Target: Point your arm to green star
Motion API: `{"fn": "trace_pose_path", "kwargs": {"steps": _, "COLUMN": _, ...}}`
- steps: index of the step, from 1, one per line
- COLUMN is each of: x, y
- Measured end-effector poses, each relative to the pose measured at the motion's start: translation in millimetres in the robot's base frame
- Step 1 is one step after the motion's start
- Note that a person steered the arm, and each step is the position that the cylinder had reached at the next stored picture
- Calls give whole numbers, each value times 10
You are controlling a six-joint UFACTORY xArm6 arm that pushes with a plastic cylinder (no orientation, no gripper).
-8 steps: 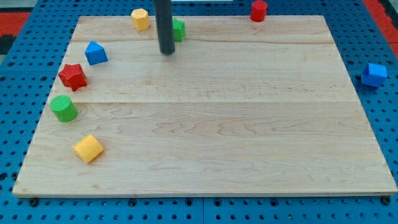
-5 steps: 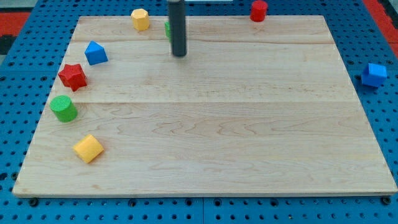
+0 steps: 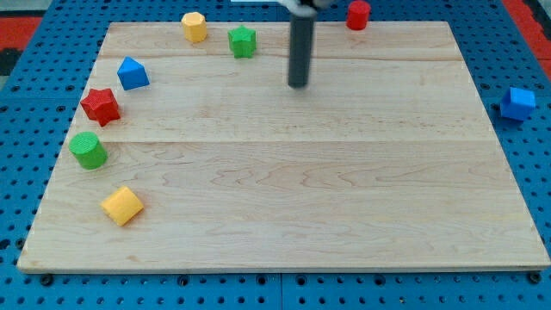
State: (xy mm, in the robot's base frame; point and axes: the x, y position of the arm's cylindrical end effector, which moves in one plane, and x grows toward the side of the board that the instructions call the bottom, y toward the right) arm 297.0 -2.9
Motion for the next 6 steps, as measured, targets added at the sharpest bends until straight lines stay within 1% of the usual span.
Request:
{"fn": "trace_pose_path", "kwargs": {"steps": 1, "x": 779, "y": -891}}
{"fn": "trace_pose_path", "kwargs": {"steps": 2, "x": 1464, "y": -219}}
{"fn": "trace_pose_path", "kwargs": {"steps": 3, "x": 535, "y": -335}}
{"fn": "trace_pose_path", "kwargs": {"steps": 4, "x": 1036, "y": -1786}}
{"fn": "trace_pose_path", "kwargs": {"steps": 5, "x": 2226, "y": -1548}}
{"fn": "trace_pose_path", "kwargs": {"steps": 6, "x": 1411, "y": -917}}
